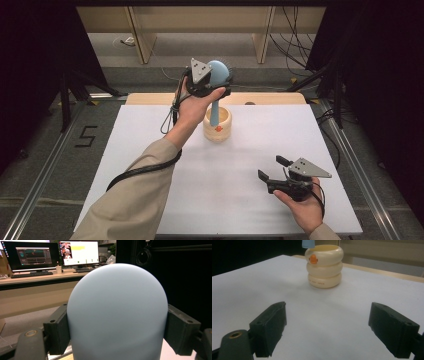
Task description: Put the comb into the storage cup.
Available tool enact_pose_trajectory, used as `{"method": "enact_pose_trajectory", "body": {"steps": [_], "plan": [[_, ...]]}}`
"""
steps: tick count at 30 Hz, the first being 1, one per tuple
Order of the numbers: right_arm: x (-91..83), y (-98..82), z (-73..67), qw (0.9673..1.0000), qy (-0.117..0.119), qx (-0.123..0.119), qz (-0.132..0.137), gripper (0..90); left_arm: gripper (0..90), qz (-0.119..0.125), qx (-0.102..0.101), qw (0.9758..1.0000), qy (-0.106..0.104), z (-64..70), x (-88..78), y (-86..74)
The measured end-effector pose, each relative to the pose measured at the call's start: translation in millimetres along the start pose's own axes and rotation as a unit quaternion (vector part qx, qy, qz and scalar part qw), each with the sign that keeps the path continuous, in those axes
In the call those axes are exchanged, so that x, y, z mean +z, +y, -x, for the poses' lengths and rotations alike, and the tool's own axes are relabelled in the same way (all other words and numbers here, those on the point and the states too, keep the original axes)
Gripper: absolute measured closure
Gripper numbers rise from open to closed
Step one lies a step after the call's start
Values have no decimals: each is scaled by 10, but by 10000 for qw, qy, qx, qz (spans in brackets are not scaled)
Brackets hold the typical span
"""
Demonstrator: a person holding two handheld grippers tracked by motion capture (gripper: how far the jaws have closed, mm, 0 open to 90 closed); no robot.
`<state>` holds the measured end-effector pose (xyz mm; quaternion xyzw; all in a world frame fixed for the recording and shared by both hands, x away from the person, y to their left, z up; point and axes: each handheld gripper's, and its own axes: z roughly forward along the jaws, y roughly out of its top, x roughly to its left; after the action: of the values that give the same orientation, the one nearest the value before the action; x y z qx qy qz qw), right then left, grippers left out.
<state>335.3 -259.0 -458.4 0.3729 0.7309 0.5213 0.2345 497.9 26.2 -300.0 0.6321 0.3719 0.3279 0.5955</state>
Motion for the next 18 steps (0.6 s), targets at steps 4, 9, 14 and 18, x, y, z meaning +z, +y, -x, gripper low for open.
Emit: {"method": "enact_pose_trajectory", "body": {"steps": [4,9,14,18], "plan": [[-3,0,2,10000,-2,-7,-14,159,196,2,3,10000,-11,-9,22,-5],[-7,-2,7,10000,-11,-6,-23,159,196,20,-14,10000,-7,-18,46,9],[-9,-3,10,10000,-5,-11,-27,159,196,66,4,10000,-4,-25,72,33],[-11,-4,13,10000,-6,-8,-27,159,196,66,28,10000,-7,-27,96,26]]}}
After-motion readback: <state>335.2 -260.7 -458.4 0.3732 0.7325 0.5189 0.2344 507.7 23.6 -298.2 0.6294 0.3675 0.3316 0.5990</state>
